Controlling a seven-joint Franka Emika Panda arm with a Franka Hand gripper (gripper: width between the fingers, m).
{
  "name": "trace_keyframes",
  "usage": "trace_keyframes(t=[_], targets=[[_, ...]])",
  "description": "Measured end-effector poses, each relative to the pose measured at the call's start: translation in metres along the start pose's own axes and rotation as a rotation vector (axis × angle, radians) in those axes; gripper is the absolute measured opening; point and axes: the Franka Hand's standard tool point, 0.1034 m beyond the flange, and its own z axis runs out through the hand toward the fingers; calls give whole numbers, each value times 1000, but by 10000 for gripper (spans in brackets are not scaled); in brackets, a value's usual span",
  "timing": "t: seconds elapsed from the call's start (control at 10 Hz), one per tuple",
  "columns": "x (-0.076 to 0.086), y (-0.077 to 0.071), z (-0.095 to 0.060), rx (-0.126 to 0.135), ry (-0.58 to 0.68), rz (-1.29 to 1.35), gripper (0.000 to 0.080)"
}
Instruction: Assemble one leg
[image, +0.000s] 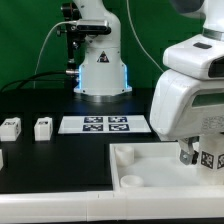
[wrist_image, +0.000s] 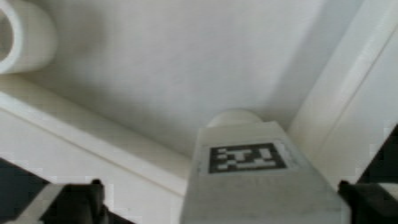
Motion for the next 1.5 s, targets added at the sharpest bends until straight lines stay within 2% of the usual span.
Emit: trace_keyframes(t=[0.3,0.4,0.5,0.6,0.9,1.5], targets=[[0,0,0,0,-1,2,634],[0,0,1,0,-1,2,466],[0,0,1,0,-1,2,466],[-1,0,1,1,-2,26,287],[0,0,1,3,-1,93,291],[1,-6,0,16,-3,783,293]])
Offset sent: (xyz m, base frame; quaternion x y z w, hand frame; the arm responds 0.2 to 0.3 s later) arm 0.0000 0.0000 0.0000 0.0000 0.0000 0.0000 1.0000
